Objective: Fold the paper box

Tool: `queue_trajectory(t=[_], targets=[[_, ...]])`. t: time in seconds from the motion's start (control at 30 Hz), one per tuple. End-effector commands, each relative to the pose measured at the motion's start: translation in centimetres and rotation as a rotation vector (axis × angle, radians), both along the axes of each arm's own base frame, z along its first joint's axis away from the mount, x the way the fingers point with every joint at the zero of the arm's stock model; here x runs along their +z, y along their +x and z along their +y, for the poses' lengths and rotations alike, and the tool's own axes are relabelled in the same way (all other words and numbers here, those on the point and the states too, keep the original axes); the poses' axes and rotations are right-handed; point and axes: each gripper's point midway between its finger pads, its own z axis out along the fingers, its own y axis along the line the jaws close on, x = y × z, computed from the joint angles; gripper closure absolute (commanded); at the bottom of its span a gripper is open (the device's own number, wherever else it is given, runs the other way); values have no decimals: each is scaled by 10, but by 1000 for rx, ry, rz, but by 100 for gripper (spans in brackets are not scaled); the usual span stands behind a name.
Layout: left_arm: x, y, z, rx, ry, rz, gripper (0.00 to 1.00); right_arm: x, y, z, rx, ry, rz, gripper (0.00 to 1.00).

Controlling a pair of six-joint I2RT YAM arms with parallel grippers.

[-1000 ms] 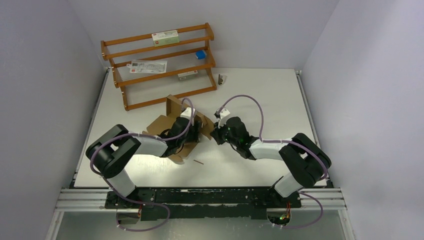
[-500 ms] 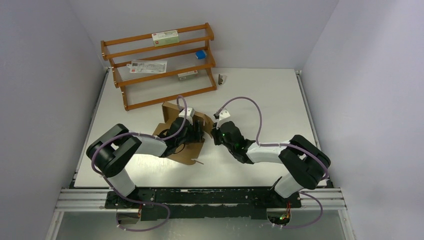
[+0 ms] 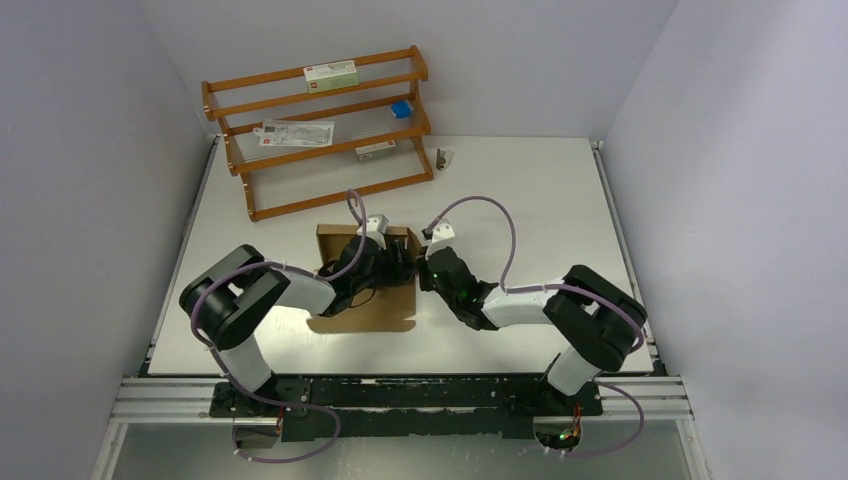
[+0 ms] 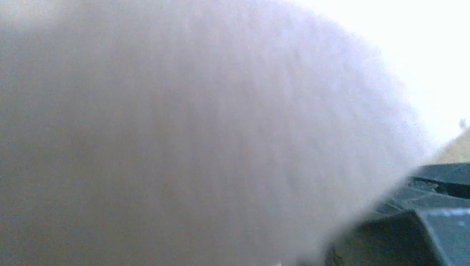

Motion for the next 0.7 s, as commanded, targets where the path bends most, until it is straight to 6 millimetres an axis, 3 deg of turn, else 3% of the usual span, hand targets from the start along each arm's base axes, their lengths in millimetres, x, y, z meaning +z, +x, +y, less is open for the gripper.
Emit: queue_trajectory(t=[0.0, 0.4, 0.57, 0.67], targets=[[-2, -15, -2, -31, -23, 41, 36, 6, 8, 12, -18, 37, -29, 100], [27, -23, 30, 9, 51, 8, 32, -5, 11, -5, -42, -68, -63, 100], [50, -15, 62, 81, 75, -25, 30, -6, 9, -1, -6, -75, -69, 100], [66, 4, 95, 155, 151, -70, 22, -6, 7, 2, 19, -68, -68, 100]])
